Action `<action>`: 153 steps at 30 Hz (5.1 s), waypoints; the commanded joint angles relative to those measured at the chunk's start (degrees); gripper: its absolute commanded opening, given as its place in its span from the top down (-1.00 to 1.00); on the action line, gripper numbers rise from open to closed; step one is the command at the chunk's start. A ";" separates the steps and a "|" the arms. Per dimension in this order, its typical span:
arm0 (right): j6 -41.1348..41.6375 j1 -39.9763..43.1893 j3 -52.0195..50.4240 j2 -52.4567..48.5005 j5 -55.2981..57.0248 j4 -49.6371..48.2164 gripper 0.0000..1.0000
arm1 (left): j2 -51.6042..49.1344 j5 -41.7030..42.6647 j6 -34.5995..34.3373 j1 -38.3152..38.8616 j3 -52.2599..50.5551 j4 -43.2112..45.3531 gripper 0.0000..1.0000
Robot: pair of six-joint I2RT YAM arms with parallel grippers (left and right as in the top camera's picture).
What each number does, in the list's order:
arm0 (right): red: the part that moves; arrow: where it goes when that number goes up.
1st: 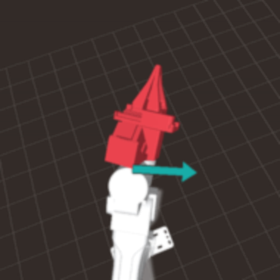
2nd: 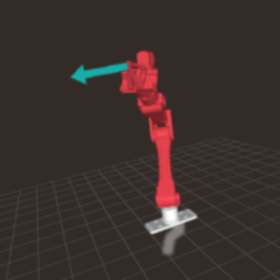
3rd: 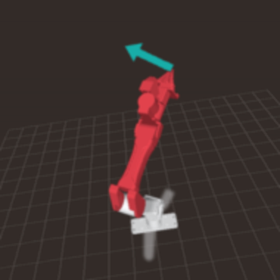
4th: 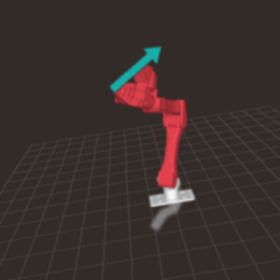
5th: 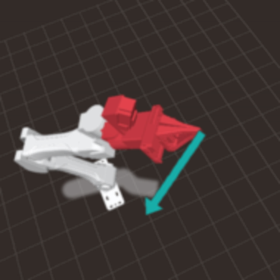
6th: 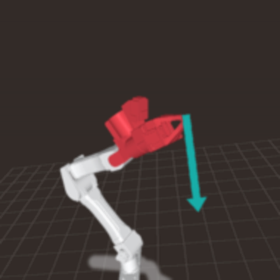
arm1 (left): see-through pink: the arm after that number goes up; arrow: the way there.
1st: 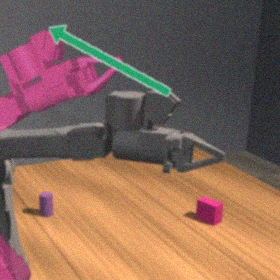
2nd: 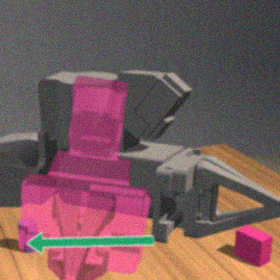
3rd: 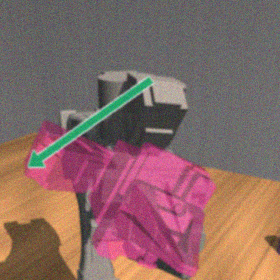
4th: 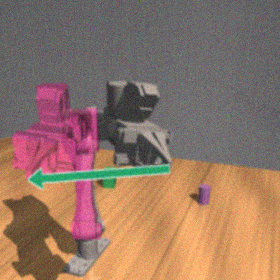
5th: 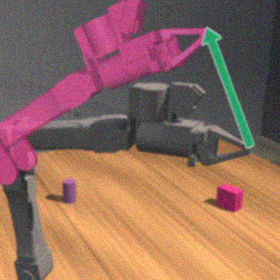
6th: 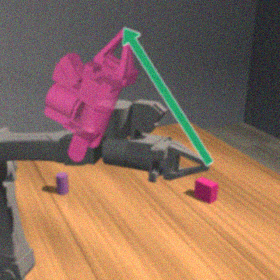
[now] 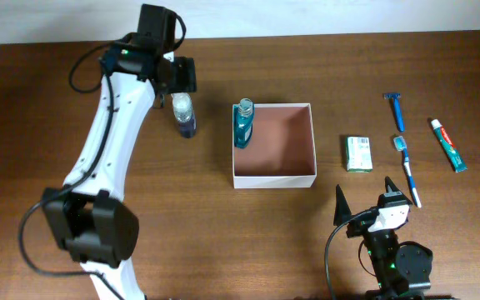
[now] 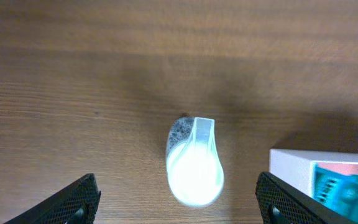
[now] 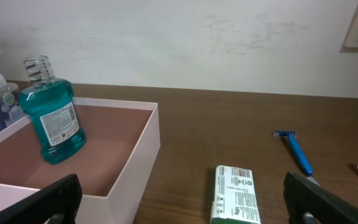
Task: Pack container
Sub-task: 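Move the left gripper to the blue soap pump bottle and grasp it, then lift the soap pump bottle and carry it into the box, then lower the soap pump bottle beside the Listerine and open the gripper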
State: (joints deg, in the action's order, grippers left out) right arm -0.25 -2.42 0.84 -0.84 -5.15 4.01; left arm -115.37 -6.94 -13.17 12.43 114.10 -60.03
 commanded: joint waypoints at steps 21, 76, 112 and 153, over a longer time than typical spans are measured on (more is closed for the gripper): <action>-0.20 -0.52 -0.52 0.63 0.72 0.00 -0.98 | -6.82 2.05 1.75 0.11 0.33 0.39 -0.23; -0.20 -0.52 -0.52 0.63 0.72 0.00 -0.98 | -6.75 1.16 3.69 17.97 34.84 -14.40 0.40; -0.20 -0.52 -0.52 0.63 0.72 0.00 -0.98 | -15.85 -2.91 -2.89 25.51 32.28 -15.80 0.39; -0.20 -0.52 -0.52 0.63 0.72 0.00 -0.98 | -19.69 -5.92 -5.68 25.31 28.17 -18.73 0.38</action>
State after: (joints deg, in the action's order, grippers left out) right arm -0.25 -2.46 0.84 -0.84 -5.15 4.01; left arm -135.35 -11.42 -18.26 38.17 143.35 -78.43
